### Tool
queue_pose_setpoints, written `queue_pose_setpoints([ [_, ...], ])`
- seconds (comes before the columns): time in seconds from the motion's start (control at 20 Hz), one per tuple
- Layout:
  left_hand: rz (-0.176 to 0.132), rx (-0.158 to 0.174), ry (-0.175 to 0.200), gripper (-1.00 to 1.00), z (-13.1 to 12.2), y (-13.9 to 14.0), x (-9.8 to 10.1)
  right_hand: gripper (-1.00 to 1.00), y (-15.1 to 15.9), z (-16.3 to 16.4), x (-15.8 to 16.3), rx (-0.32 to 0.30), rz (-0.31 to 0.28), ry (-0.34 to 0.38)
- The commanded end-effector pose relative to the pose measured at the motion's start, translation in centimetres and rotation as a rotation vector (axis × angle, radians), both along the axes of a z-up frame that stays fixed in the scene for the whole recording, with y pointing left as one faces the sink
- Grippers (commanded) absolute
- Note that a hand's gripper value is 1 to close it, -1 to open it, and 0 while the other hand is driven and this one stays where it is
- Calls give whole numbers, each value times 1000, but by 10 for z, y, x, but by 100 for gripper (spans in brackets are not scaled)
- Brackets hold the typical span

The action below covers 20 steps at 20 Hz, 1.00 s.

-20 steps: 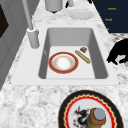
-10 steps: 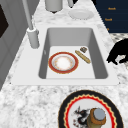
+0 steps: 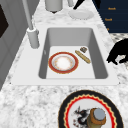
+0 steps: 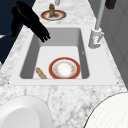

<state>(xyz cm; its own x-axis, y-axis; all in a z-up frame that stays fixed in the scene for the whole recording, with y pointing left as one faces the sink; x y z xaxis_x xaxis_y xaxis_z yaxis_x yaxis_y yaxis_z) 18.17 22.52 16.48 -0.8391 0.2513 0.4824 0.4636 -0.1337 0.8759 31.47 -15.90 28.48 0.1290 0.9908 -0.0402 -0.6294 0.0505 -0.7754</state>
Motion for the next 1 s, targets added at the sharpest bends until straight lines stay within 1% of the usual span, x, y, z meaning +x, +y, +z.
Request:
queue_pose_setpoints([
  [0.0,0,0,0,0,0,0,0,-100,-1,-1,-14,0,42,-85],
  [0.15,0,0,0,0,0,0,0,-100,0,-1,-37,35,57,-39],
  [0.55,0,0,0,0,0,0,0,-100,0,-3,-91,70,82,-62],
  [0.65,0,0,0,0,0,0,0,-100,0,-4,-107,81,88,-52],
  [0.95,0,0,0,0,0,0,0,-100,-3,-6,-154,102,97,-55],
])
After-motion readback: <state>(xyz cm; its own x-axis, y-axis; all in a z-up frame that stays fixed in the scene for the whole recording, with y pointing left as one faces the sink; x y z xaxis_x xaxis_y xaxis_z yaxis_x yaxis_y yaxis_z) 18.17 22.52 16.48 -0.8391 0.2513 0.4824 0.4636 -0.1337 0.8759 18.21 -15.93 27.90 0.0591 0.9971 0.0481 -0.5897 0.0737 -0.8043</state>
